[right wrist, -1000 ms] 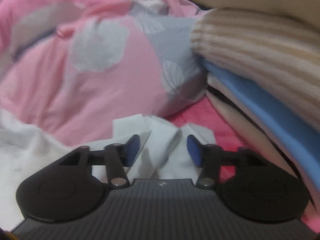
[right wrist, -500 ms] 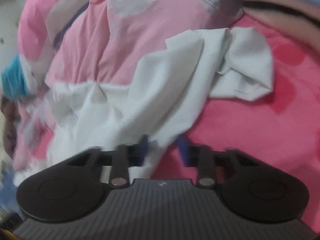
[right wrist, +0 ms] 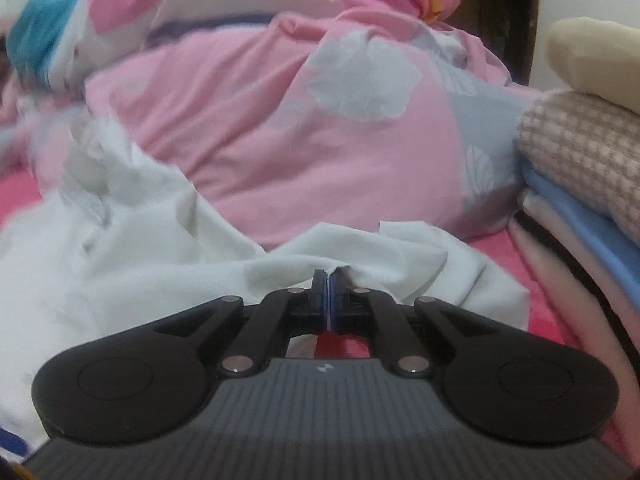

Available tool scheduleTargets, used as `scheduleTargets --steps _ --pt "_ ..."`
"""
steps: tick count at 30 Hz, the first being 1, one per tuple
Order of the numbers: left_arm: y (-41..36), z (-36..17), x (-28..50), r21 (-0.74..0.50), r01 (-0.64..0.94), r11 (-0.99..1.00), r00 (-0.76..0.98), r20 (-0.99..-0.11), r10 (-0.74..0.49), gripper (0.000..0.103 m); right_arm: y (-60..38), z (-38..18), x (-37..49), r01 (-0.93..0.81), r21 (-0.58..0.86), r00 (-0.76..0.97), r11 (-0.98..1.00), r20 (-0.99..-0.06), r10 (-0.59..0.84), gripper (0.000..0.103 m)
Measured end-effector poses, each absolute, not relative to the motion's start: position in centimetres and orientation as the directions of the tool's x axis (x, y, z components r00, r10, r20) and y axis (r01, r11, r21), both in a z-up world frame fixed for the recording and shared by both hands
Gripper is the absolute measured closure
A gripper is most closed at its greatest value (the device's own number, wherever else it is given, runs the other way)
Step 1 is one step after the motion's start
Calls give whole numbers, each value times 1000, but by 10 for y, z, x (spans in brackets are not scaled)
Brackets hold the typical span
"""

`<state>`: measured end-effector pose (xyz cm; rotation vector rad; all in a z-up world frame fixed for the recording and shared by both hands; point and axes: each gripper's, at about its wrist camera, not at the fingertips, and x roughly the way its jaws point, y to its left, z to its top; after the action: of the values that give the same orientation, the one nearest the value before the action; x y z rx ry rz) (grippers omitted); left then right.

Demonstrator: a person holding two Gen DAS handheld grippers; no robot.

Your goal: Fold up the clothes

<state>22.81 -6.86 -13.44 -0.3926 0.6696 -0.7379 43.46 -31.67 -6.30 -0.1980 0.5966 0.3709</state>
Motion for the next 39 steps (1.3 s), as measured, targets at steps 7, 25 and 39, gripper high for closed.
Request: scheduleTargets --steps 7,25,39 --pt "-68 -135 228 -548 485 681 547 -417 -725 41 -327 -86 454 -303 -142 755 942 -639 146 74" --pt "-71 -136 232 -547 480 686 545 -427 -721 41 -496 -54 192 -150 268 650 952 -698 299 60" --pt "-69 -137 234 -560 477 678 541 -421 -728 41 -456 -77 151 -342 -4 731 940 -630 263 84"
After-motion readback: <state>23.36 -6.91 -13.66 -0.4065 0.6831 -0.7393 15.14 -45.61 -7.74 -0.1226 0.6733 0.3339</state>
